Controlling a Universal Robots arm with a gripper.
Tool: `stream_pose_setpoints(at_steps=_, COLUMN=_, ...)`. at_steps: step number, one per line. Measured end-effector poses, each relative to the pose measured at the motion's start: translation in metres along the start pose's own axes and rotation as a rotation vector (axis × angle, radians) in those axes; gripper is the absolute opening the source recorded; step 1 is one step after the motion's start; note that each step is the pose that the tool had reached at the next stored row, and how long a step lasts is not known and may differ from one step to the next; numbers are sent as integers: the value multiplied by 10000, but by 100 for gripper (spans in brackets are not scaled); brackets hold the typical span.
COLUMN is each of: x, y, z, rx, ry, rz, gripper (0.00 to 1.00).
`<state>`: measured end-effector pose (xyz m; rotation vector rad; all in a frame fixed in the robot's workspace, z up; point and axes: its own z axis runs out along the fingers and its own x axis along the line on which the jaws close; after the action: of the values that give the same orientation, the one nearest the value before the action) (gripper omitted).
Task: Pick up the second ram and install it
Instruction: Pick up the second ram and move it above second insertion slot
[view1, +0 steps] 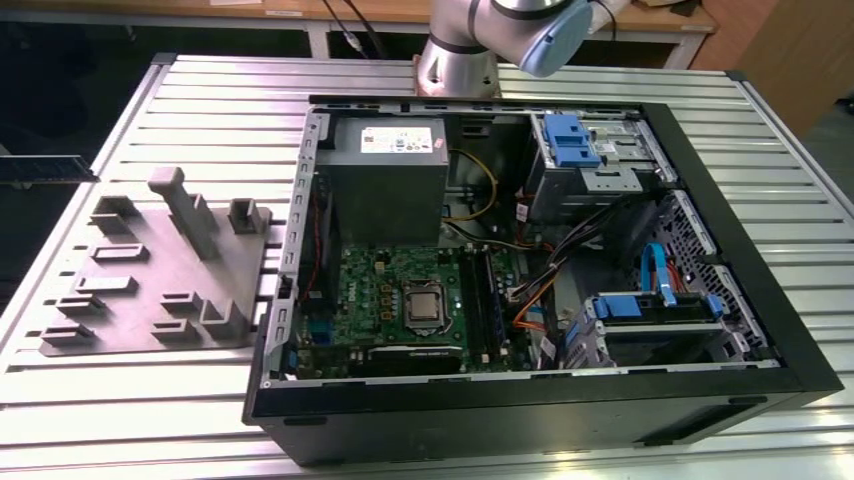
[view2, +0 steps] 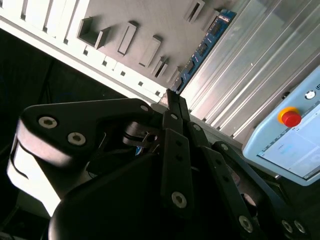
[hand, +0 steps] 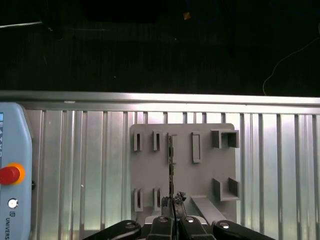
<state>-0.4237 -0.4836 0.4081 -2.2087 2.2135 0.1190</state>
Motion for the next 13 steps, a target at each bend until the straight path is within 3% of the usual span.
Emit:
stream_pose_setpoints(at_steps=6, x=0, y=-48, z=-3, rx=-1, ry=0, rz=0, gripper=12)
stream_pose_setpoints(at_steps=13, x=-1, y=-226, z=-10, rx=0, ry=0, rz=0, gripper=12)
